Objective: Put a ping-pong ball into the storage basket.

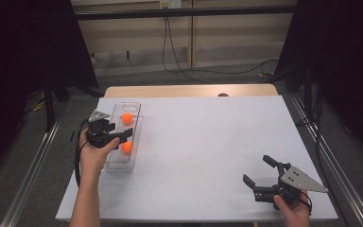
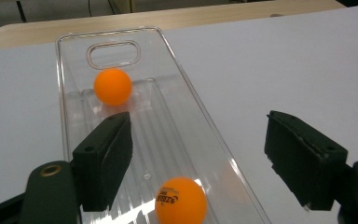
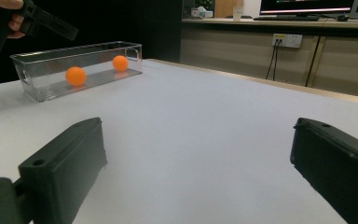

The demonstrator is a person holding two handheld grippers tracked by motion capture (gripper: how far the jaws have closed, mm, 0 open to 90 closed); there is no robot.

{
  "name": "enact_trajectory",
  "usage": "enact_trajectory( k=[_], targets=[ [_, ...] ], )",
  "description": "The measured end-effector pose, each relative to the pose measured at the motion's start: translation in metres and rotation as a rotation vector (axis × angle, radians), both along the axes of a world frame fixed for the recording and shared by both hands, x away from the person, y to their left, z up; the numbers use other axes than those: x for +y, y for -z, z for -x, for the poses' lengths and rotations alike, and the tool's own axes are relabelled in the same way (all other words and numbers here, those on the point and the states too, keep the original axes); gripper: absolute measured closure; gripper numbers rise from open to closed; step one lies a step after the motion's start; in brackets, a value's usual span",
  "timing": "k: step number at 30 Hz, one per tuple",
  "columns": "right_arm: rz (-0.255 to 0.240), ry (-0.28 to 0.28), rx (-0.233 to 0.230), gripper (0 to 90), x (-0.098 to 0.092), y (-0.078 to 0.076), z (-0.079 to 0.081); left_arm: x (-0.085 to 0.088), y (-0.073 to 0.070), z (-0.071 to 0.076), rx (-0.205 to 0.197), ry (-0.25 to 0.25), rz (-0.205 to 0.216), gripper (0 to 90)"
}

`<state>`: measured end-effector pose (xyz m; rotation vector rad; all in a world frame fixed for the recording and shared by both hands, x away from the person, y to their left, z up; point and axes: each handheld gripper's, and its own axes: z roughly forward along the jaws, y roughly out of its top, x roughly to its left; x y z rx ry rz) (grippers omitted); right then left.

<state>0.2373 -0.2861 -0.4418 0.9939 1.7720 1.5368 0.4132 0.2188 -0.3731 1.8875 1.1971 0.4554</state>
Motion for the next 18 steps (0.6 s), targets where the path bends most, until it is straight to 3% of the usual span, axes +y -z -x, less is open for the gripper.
enact_trajectory(
  k=[8,11,18],
  targets=[
    [-0.001,-0.006,-0.002,2.7,0.001,0.0,0.0,-0.005,-0.004,0.015,-0.051,0.023,0.022,18.2],
    [-0.004,-0.005,-0.001,2.6,0.0,0.0,0.0,-0.009,-0.006,0.023,-0.089,0.037,0.054,16.4],
    [-0.005,-0.004,-0.002,2.6,0.0,0.0,0.001,-0.008,-0.001,0.043,-0.122,0.066,0.097,10.7]
  ],
)
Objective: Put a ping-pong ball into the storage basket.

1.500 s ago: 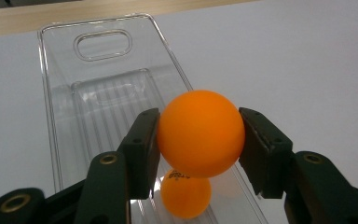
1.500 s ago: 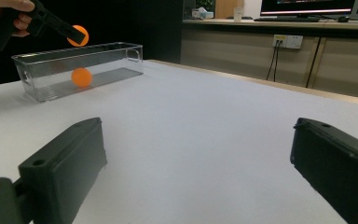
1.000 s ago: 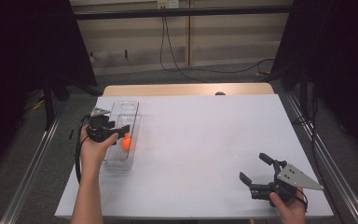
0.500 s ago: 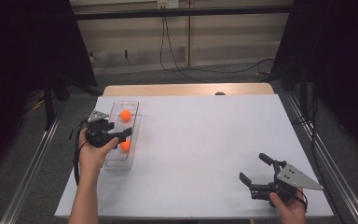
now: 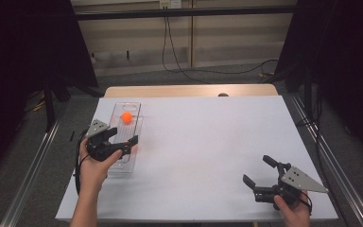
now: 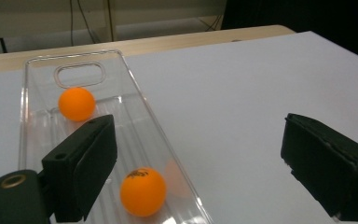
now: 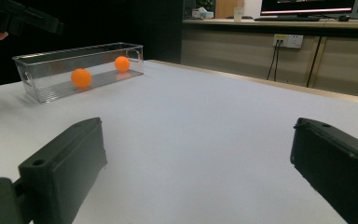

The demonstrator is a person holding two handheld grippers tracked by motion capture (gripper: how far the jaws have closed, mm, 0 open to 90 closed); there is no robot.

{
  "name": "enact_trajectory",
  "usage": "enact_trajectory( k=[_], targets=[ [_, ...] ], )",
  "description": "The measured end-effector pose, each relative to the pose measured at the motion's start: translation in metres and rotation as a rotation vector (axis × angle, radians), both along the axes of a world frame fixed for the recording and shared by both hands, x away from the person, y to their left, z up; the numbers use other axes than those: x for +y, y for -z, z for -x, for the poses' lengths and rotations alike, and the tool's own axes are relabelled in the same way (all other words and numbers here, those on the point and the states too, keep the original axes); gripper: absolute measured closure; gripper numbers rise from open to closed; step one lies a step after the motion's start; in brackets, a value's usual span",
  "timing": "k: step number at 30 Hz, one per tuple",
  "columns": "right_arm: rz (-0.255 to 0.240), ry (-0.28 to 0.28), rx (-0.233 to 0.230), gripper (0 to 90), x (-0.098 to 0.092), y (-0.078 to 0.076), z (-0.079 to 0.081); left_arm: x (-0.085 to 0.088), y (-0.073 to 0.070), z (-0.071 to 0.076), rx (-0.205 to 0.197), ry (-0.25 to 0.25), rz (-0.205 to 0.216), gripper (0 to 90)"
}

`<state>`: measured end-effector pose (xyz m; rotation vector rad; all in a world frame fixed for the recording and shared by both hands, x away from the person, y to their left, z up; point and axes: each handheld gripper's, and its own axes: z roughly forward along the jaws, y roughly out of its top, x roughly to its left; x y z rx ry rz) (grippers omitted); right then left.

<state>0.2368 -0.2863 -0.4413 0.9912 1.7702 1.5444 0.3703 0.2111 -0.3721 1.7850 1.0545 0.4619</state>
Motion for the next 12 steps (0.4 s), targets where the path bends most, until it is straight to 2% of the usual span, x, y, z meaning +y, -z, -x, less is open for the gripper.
enact_trajectory(
  k=[4,7,8,9,12],
  targets=[
    [-0.002,-0.001,0.002,2.6,0.0,0.0,0.0,0.004,0.01,0.012,-0.024,-0.009,0.031,7.8],
    [0.002,-0.001,0.001,2.6,0.0,0.0,0.0,0.008,0.018,0.02,-0.041,-0.036,0.046,6.2],
    [0.004,0.0,0.002,2.6,0.0,0.0,0.0,0.009,0.02,0.022,-0.047,-0.043,0.067,5.2],
    [0.004,0.0,0.002,2.6,0.0,0.0,0.0,0.01,0.022,0.026,-0.054,-0.043,0.087,5.1],
    [0.003,0.001,0.006,2.6,0.001,0.001,0.0,0.009,0.026,0.034,-0.092,-0.011,0.081,2.8]
  ],
)
